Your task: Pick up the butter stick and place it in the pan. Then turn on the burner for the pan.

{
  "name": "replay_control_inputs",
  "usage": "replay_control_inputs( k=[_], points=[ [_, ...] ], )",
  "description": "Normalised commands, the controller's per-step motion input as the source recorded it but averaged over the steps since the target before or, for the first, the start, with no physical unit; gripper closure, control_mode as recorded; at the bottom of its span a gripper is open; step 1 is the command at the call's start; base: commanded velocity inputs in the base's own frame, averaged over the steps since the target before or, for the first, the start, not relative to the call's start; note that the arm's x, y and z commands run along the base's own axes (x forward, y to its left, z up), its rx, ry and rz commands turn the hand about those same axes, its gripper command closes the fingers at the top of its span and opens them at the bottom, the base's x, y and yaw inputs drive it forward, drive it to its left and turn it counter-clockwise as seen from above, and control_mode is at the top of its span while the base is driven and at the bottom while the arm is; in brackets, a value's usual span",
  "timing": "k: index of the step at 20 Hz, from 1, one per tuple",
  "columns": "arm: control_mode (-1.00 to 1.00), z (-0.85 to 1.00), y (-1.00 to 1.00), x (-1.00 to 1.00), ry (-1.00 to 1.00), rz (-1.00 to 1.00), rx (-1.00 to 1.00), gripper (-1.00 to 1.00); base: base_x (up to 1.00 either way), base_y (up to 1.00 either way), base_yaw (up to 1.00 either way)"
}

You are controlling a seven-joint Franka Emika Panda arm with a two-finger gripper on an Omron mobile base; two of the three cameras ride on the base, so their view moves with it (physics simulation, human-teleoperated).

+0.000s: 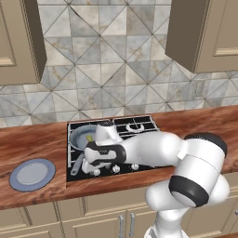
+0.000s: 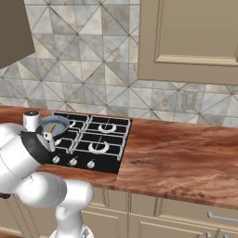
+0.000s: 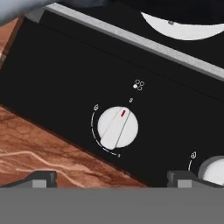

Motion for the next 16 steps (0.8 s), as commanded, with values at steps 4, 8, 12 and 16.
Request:
replay_control_inputs(
  k=[4, 8, 12, 16],
  points=[
    [-1.0, -0.15, 0.07, 0.0, -0.01, 0.0, 0.0, -1.0, 0.0, 0.0, 0.0],
    [-1.0, -0.03, 0.08, 0.06, -0.04, 0.0, 0.0, -1.0, 0.0, 0.0, 0.0],
    [-1.0, 0.0, 0.01, 0.1, -0.04, 0.0, 0.0, -1.0, 0.0, 0.0, 0.0],
    [-1.0, 0.0, 0.0, 0.06, -0.03, 0.0, 0.0, -1.0, 0.0, 0.0, 0.0]
  ],
)
